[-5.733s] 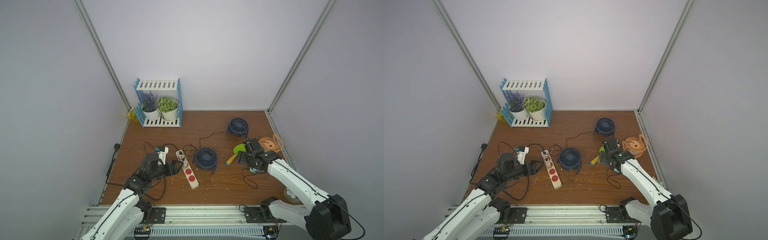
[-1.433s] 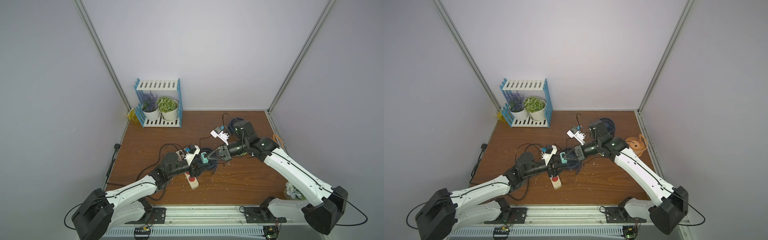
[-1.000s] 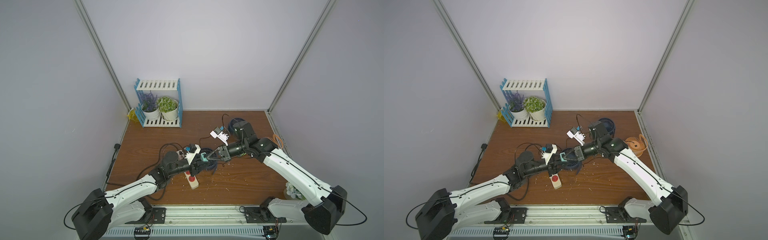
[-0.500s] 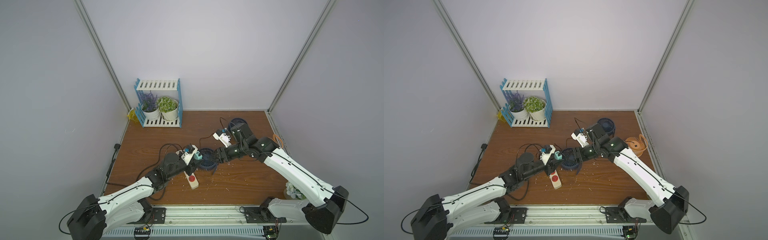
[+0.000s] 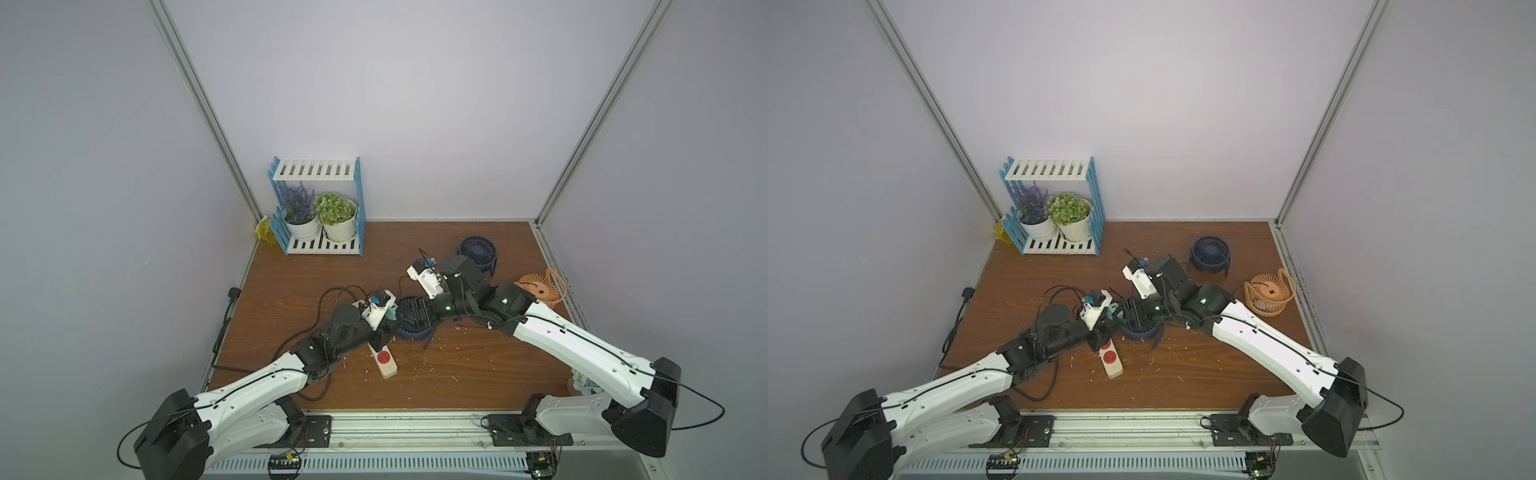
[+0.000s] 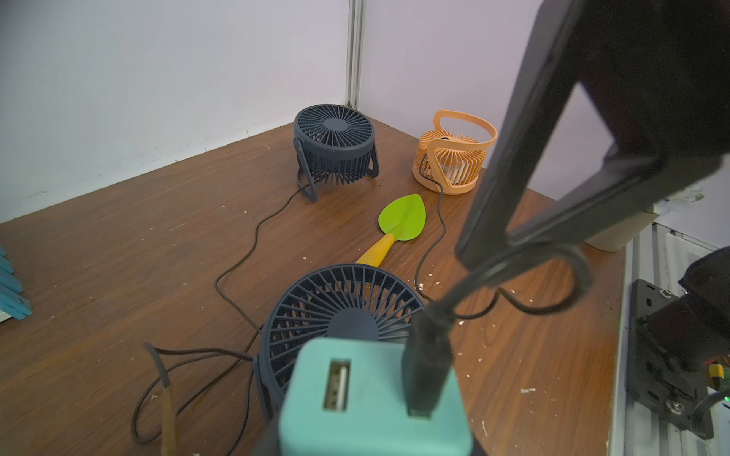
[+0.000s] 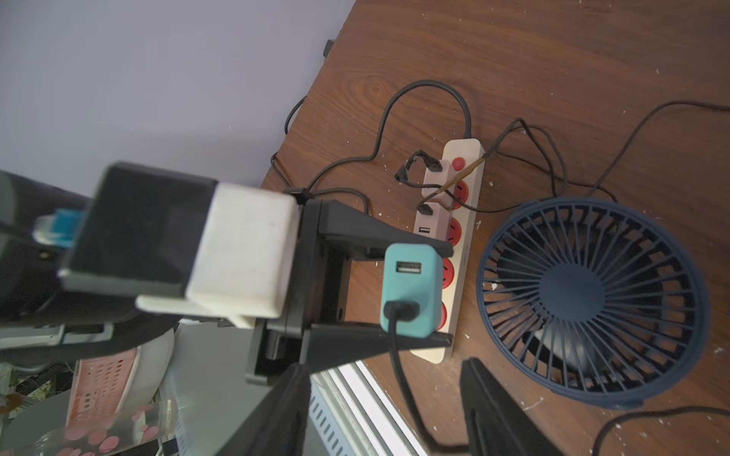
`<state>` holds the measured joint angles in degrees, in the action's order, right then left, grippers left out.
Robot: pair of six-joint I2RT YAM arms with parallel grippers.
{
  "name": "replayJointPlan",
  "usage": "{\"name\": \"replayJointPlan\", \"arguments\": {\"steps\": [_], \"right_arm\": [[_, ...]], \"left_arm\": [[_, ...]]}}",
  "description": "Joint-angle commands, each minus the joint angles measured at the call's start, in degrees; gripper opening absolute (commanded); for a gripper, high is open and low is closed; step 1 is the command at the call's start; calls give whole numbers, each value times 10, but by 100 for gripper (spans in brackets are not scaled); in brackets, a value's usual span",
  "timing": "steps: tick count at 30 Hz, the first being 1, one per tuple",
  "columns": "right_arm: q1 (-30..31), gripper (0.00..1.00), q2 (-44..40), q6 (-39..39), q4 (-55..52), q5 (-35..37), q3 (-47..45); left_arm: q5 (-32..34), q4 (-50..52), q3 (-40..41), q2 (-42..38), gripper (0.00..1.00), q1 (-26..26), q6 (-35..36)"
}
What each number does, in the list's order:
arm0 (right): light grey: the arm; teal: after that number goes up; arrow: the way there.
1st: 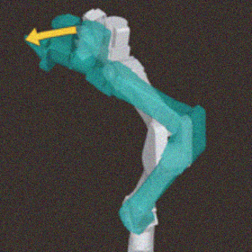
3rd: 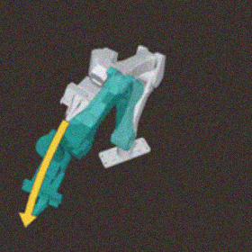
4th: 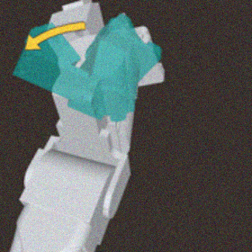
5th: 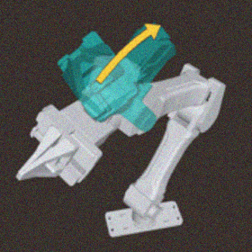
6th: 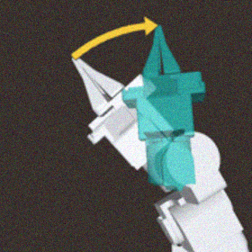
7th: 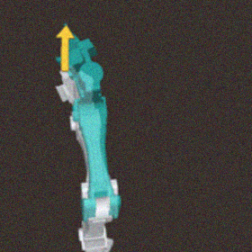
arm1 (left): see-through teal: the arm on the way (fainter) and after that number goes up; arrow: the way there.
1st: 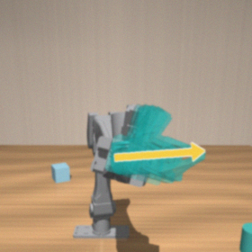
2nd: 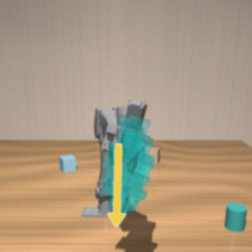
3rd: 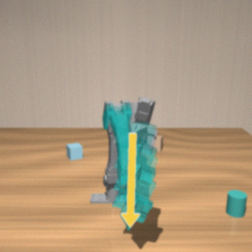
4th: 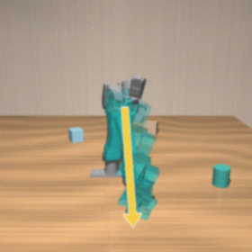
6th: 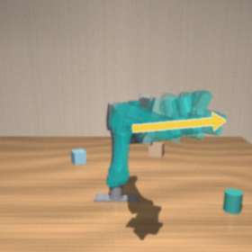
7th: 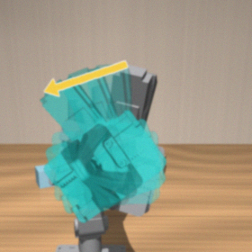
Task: Plug the desk fan into the power strip
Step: Pick up the plug from the center of the board.
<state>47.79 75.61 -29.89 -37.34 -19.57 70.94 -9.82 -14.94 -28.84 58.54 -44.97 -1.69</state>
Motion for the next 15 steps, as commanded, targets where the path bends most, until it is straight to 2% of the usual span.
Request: {"name": "replayJointPlan", "arguments": {"steps": [1,15], "right_arm": [[13,56,18,-5,27,39,-3],[45,38,68,-3,23,117,16]], "left_arm": [[-4,1,-22,-6,26,-6,-13],[-10,1,-22,-8,27,-6,-24]]}}
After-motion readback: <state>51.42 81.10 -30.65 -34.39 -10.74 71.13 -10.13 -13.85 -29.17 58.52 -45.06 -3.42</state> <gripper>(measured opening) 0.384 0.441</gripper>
